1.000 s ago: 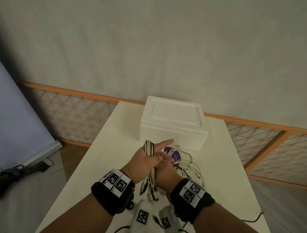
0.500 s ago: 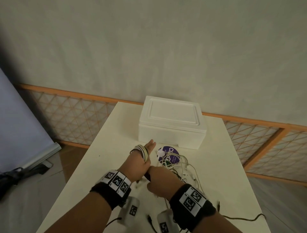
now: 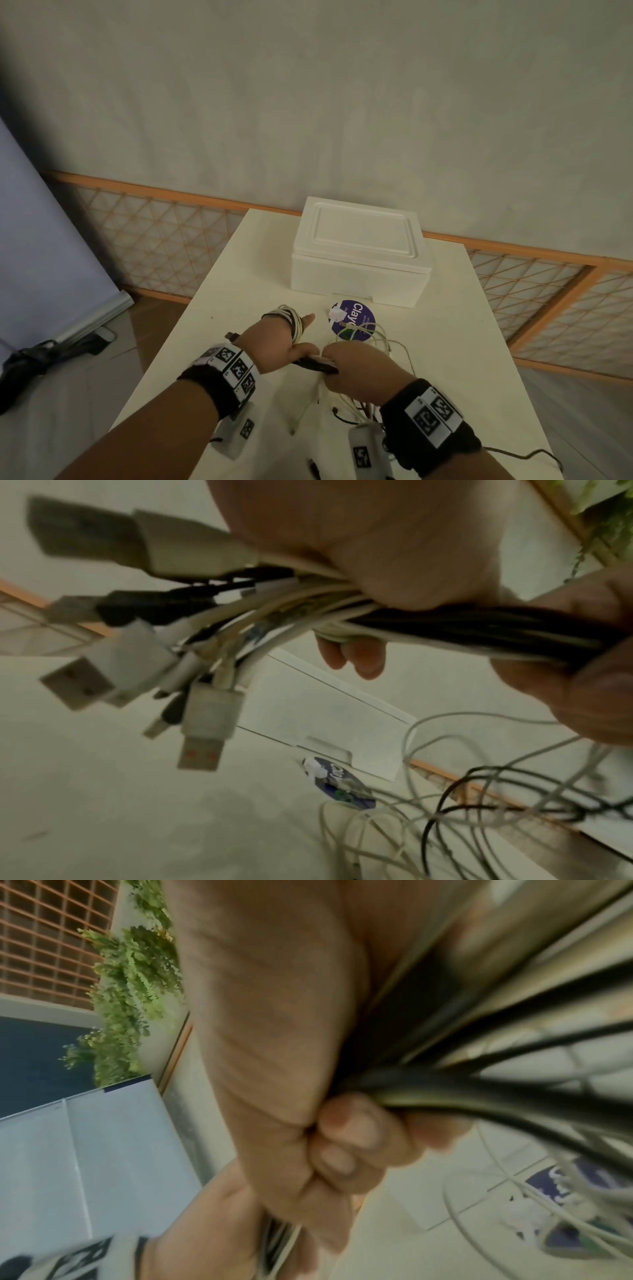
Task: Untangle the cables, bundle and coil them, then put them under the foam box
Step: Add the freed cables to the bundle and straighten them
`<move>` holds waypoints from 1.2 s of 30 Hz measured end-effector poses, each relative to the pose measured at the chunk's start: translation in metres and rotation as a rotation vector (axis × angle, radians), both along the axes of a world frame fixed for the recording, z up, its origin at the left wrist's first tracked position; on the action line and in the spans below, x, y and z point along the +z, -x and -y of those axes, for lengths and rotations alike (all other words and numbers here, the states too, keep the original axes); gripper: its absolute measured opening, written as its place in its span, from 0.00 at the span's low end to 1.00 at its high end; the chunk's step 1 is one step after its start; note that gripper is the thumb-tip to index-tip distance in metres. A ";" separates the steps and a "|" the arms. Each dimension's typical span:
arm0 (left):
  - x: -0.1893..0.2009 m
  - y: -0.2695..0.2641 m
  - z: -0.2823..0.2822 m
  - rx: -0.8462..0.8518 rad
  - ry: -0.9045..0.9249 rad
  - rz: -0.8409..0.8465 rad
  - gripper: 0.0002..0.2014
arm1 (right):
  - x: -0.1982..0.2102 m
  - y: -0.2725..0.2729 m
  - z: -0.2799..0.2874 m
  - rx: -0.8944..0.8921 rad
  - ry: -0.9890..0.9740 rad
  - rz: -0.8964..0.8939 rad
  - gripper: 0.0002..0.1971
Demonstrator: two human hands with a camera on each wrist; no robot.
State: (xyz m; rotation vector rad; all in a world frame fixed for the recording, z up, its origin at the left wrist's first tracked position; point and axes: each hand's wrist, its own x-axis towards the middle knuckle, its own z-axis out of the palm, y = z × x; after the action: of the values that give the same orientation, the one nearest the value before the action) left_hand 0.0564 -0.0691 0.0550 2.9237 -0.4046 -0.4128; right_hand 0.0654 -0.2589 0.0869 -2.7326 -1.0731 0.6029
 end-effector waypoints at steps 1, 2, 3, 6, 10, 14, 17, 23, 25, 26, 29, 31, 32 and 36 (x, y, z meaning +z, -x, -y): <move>-0.001 -0.001 -0.003 -0.014 -0.017 -0.002 0.68 | 0.001 -0.003 0.006 -0.037 -0.004 -0.016 0.05; 0.000 -0.001 -0.003 -0.024 -0.047 -0.007 0.66 | 0.001 -0.006 0.011 -0.072 -0.005 -0.022 0.04; -0.001 0.000 -0.003 -0.033 -0.076 -0.025 0.60 | 0.000 -0.009 0.017 -0.102 -0.007 -0.021 0.04; 0.001 0.005 0.002 -0.036 -0.178 -0.014 0.32 | -0.006 -0.018 0.036 -0.205 -0.011 -0.064 0.08; 0.004 0.011 -0.003 0.014 -0.297 0.129 0.13 | -0.019 -0.026 0.063 -0.368 -0.091 -0.083 0.16; 0.004 0.014 -0.007 0.082 -0.290 0.129 0.10 | -0.010 -0.028 0.079 -0.383 -0.110 -0.039 0.25; 0.012 0.011 -0.011 0.104 -0.291 0.170 0.11 | 0.014 -0.029 0.076 -0.473 -0.396 0.130 0.17; 0.036 0.007 0.007 0.085 -0.306 0.259 0.10 | -0.011 -0.011 0.018 -0.190 -0.218 0.148 0.19; 0.043 0.010 0.009 0.068 -0.330 0.275 0.10 | -0.030 -0.016 0.018 -0.229 -0.137 0.033 0.22; 0.044 0.013 0.007 0.073 -0.331 0.270 0.10 | -0.039 -0.019 0.022 -0.276 -0.100 -0.032 0.22; 0.054 0.019 -0.003 0.157 -0.236 0.321 0.07 | -0.070 -0.027 0.045 -0.418 0.126 -0.108 0.21; 0.060 0.017 -0.018 0.224 -0.182 0.381 0.07 | -0.087 -0.028 0.079 -0.540 0.267 -0.171 0.33; 0.064 0.016 -0.028 0.275 -0.161 0.402 0.08 | -0.094 -0.028 0.100 -0.598 0.293 -0.229 0.39; 0.072 0.012 -0.057 0.382 -0.185 0.420 0.09 | -0.092 -0.034 0.151 -0.664 0.370 -0.300 0.33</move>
State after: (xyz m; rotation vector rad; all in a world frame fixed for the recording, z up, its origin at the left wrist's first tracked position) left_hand 0.0447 -0.0116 0.1273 3.1570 0.1610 0.2324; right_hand 0.0999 -0.4094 -0.0047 -2.8968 0.0384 1.1098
